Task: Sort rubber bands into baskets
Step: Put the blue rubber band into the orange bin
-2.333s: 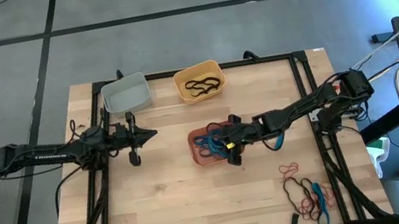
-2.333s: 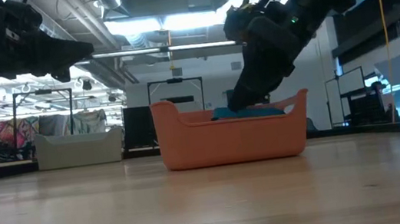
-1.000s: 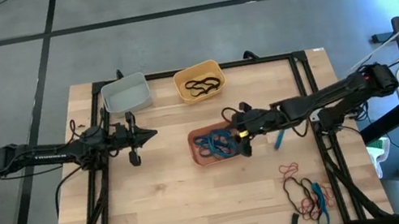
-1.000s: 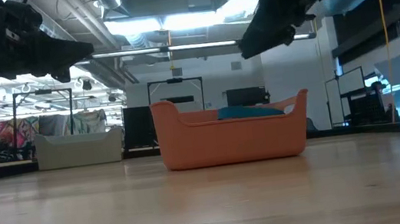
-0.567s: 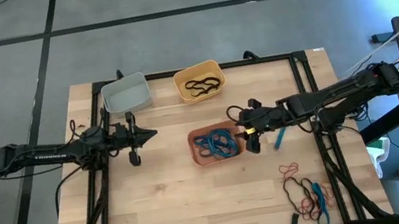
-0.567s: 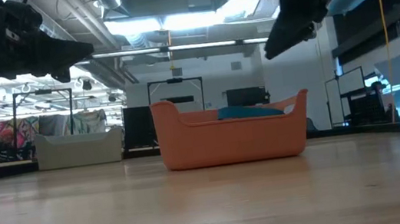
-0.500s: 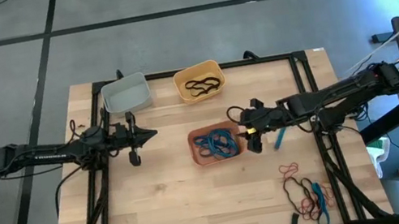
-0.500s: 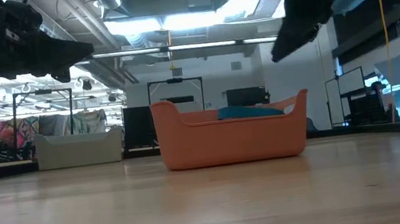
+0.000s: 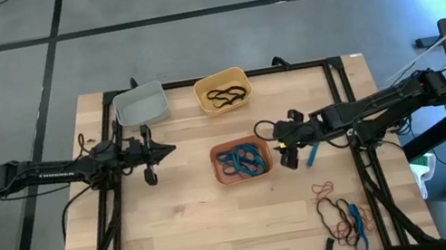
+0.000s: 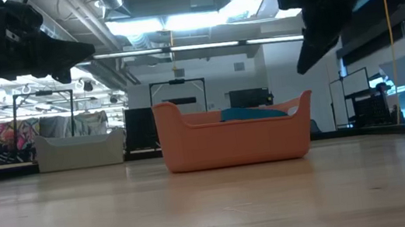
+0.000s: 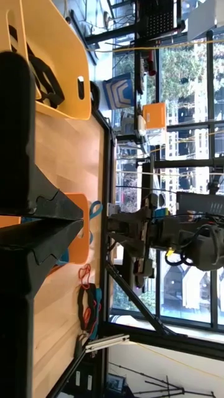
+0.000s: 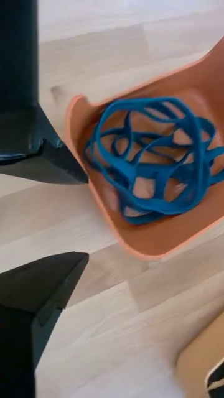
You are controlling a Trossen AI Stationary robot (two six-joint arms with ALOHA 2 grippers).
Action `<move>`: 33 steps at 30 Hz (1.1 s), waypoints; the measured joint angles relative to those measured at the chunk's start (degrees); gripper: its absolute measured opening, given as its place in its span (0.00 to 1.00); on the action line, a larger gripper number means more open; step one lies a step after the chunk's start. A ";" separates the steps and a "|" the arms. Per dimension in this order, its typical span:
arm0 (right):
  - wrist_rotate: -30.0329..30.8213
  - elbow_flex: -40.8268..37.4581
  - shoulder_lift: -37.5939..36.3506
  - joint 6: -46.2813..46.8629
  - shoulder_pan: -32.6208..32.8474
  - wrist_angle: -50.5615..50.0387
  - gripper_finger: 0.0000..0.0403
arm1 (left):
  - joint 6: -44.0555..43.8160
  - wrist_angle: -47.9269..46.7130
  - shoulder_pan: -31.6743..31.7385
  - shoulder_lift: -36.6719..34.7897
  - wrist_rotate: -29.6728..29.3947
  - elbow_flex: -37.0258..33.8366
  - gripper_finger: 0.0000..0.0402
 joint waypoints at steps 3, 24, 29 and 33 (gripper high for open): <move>0.02 -0.06 0.00 1.28 0.01 -2.30 0.47 | -0.02 0.01 0.00 -0.01 0.00 0.02 0.01; 10.96 -0.10 0.00 16.71 10.19 -17.35 0.47 | -0.07 0.01 0.00 -0.01 0.00 0.02 0.01; 14.37 -0.10 0.00 22.62 13.98 -22.63 0.47 | -0.11 0.01 0.00 0.00 0.01 0.00 0.01; 14.58 -0.35 -0.74 26.75 16.32 -24.50 0.47 | -0.26 0.01 0.02 -0.01 0.00 0.00 0.01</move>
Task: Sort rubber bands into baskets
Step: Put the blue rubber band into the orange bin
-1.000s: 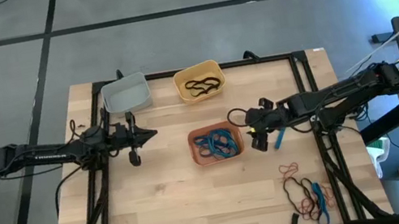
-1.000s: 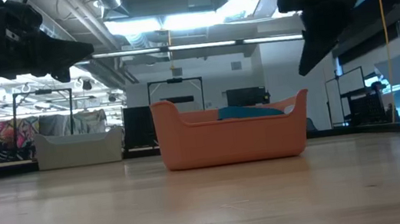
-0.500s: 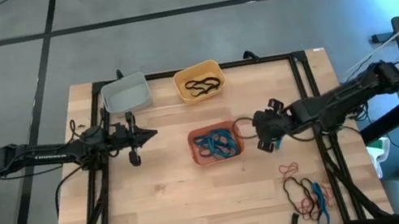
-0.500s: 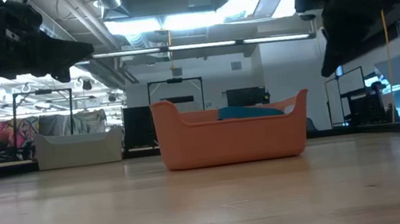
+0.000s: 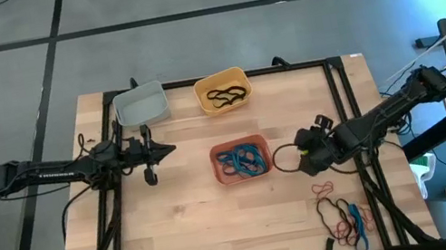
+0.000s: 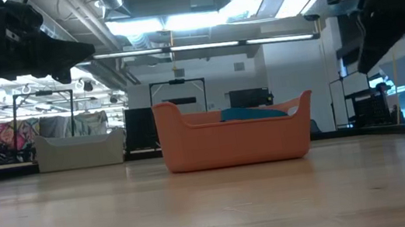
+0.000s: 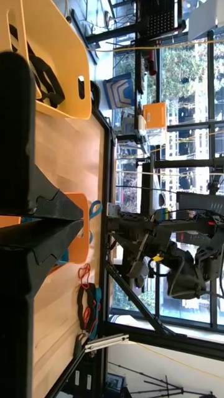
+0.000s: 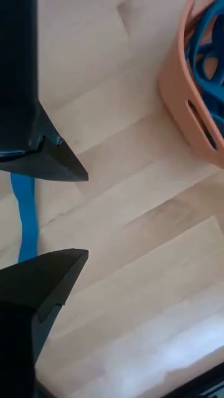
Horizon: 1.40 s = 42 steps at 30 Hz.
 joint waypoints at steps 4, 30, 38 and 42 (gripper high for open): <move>-0.24 -3.92 -3.19 5.22 1.64 0.09 0.47 | 0.00 0.05 -0.02 0.02 0.00 0.00 0.01; 3.24 -20.75 -22.70 31.41 3.88 2.84 0.47 | 0.04 0.20 0.00 0.01 0.00 0.01 0.01; 1.83 -20.75 -21.77 30.31 3.88 7.29 0.47 | 0.07 0.21 0.00 0.01 0.00 0.00 0.01; -2.91 -20.73 -19.88 26.88 3.88 10.52 0.47 | 0.09 0.22 -0.01 0.02 0.00 0.02 0.01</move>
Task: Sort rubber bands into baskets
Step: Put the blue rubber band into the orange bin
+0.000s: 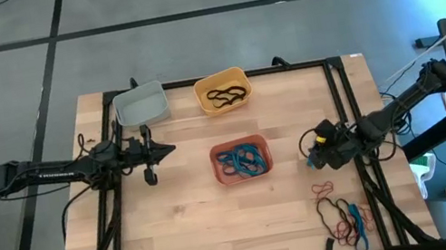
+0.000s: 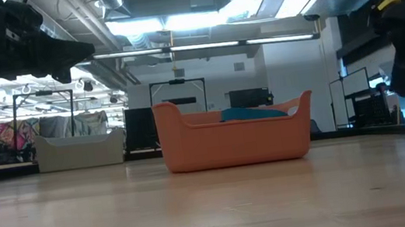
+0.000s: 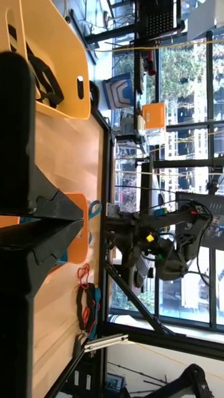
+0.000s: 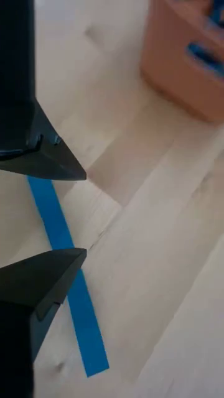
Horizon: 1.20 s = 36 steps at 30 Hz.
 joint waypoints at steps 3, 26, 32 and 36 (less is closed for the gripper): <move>-0.33 -0.02 2.23 1.28 -0.01 -0.20 0.47 | -0.01 0.00 0.01 -0.01 0.00 -0.02 0.01; -11.87 0.00 17.26 11.63 -7.28 5.45 0.47 | -0.22 0.18 -0.01 0.00 0.00 -0.02 0.01; -11.67 0.09 21.85 11.91 -7.26 7.89 0.47 | -0.31 0.22 -0.01 -0.02 0.00 -0.02 0.01; -10.88 0.28 24.40 11.28 -7.19 8.11 0.47 | -0.35 0.20 0.00 -0.01 0.00 -0.01 0.01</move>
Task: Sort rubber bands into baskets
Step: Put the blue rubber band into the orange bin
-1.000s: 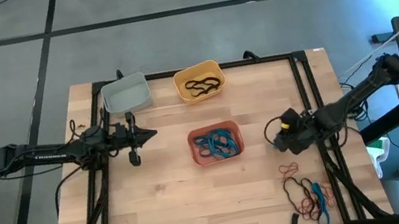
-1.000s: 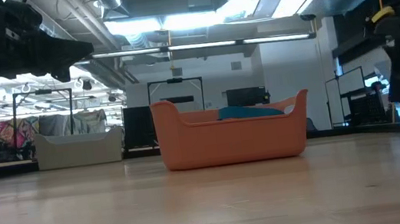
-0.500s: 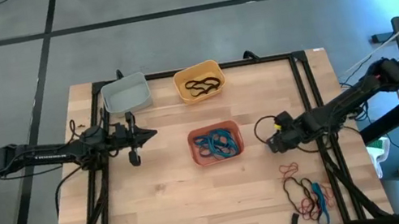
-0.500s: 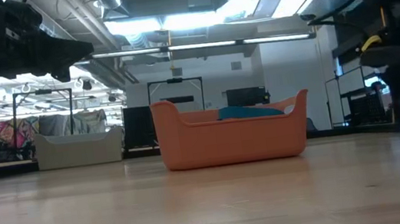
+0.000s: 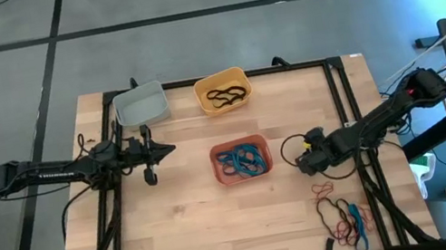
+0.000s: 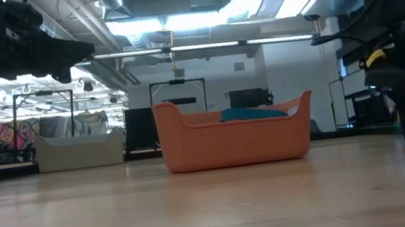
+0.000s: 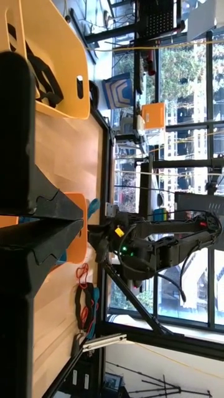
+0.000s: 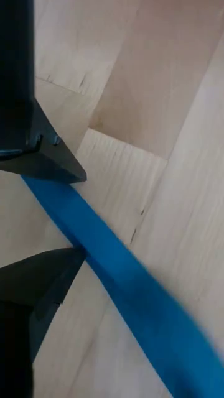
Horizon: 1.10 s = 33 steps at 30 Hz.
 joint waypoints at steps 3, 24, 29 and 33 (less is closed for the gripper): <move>0.27 0.00 0.93 -1.25 0.11 -0.05 0.45 | -0.04 0.00 0.01 -0.01 0.00 -0.01 0.01; 4.63 -0.28 1.14 -21.00 0.11 3.67 0.05 | -0.07 0.00 -0.01 0.01 0.00 -0.01 0.01; 6.25 -0.31 0.97 -21.85 0.11 4.16 0.01 | -0.06 0.02 -0.01 0.01 0.00 -0.01 0.01; 8.67 -0.07 0.11 -22.21 0.05 4.51 0.02 | -0.07 0.02 0.01 -0.01 0.00 -0.01 0.01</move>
